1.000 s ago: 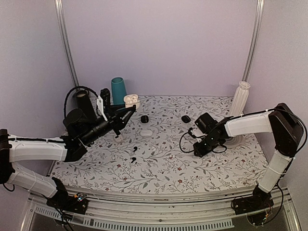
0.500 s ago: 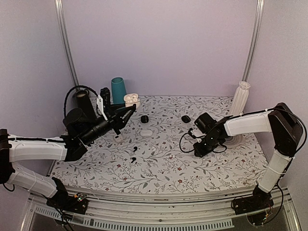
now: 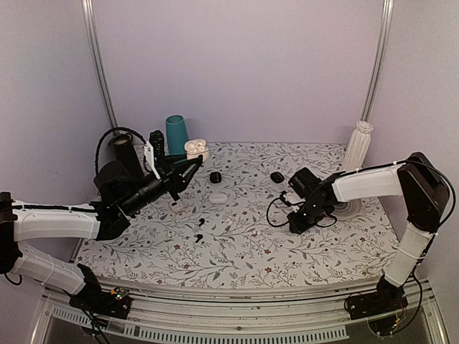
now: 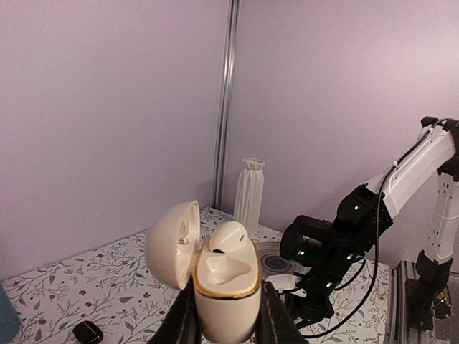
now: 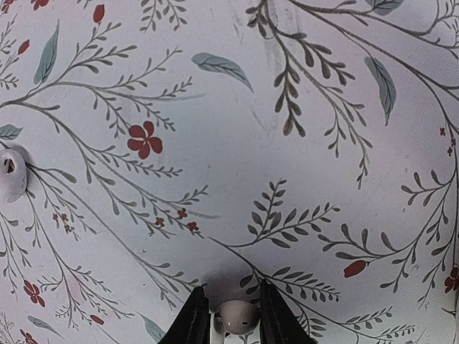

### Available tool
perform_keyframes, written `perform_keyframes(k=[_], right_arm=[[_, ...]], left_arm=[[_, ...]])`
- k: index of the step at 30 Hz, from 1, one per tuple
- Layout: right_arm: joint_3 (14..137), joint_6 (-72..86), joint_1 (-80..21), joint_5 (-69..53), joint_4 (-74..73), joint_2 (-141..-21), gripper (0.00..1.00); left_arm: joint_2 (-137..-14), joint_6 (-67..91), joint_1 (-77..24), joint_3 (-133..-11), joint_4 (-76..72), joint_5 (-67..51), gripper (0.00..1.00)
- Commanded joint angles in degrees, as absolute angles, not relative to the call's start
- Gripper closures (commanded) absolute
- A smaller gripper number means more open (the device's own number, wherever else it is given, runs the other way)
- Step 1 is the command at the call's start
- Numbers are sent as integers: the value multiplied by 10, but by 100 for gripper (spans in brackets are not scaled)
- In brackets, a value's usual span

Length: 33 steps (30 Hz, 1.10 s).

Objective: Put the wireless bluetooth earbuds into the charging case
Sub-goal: Pick up the left earbud from the center of the board.

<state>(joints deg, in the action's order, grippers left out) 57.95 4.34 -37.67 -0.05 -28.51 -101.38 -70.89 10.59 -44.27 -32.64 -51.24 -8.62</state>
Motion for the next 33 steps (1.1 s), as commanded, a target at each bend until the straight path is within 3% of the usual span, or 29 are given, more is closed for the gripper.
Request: perform_keyframes(k=[1, 25, 33], right_arm=[[593, 49, -383, 5, -306, -1015, 73], [646, 89, -388, 22, -373, -1050, 72], [666, 119, -389, 34, -405, -1055, 67]], left_arm=[[-712, 107, -447, -339, -514, -92, 100], [-721, 111, -447, -345, -515, -97, 100], [-720, 111, -448, -345, -514, -98, 100]])
